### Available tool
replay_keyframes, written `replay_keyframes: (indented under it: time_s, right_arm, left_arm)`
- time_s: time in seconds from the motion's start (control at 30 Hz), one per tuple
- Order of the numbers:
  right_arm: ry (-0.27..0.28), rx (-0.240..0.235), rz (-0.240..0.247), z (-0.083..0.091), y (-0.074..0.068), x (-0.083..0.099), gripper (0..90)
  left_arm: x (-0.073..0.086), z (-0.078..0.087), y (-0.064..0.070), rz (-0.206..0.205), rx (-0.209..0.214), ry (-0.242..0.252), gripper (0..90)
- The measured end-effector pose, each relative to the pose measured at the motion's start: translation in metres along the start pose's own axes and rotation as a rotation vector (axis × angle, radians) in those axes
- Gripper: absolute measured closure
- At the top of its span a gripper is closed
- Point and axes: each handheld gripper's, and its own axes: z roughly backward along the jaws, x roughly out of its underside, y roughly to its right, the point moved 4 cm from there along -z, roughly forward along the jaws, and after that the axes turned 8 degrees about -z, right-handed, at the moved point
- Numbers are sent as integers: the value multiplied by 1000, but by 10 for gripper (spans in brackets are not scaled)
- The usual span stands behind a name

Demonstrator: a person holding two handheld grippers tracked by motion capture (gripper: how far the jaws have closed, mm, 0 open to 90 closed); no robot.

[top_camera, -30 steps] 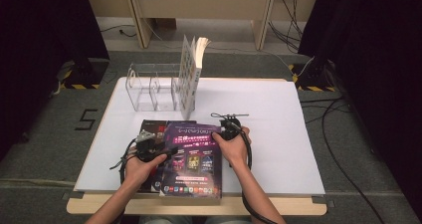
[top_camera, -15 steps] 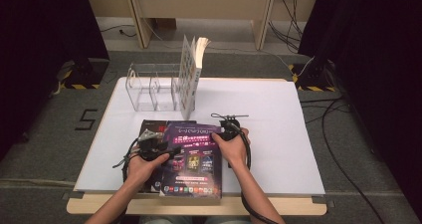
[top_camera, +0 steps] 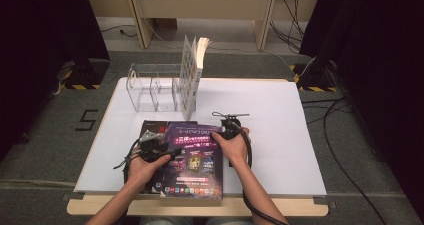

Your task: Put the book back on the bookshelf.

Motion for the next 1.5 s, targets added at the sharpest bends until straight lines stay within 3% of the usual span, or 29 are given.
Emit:
replay_keyframes:
  time_s: [0.2, 0.3, 0.33, 0.53, 0.67, 0.83, 1.1, 1.2, 1.33, 1.37, 1.4, 1.5]
  right_arm:
    - [4, -9, 0, 0, 1, 0, 444]
    - [-9, -24, -33, -1, 3, -5, 450]
    - [11, -20, -26, -3, 3, -6, 454]
    - [-6, -16, -11, -4, 3, -7, 434]
    - [4, -9, -30, -4, 3, -6, 467]
    - [7, -51, -87, -2, 9, -6, 536]
    - [-20, -66, -80, -2, 10, -10, 509]
    - [41, -58, -68, -8, 8, -17, 466]
    - [19, -56, -75, -10, 8, -20, 453]
    - [11, -61, -55, -11, 9, -21, 444]
    - [0, -70, -72, -10, 8, -21, 439]
    - [-5, -87, -59, -11, 11, -23, 436]
  left_arm:
    - [0, 0, 0, -8, -9, -5, 339]
    - [1, 0, 0, -15, -12, -1, 342]
    - [1, 0, 0, -15, -12, -1, 341]
    - [0, -1, 1, -34, -21, -13, 342]
    - [2, -1, 2, -53, -36, -7, 364]
    - [1, 0, 0, -42, -30, -6, 388]
    - [1, -1, 2, -35, -41, -12, 381]
    - [1, -1, 2, -34, -40, -6, 374]
    - [1, -1, 2, -36, -41, -9, 367]
    - [0, -1, 2, -36, -38, -12, 368]
    - [0, -1, 2, -36, -38, -14, 369]
    - [0, -1, 2, -35, -40, -11, 376]
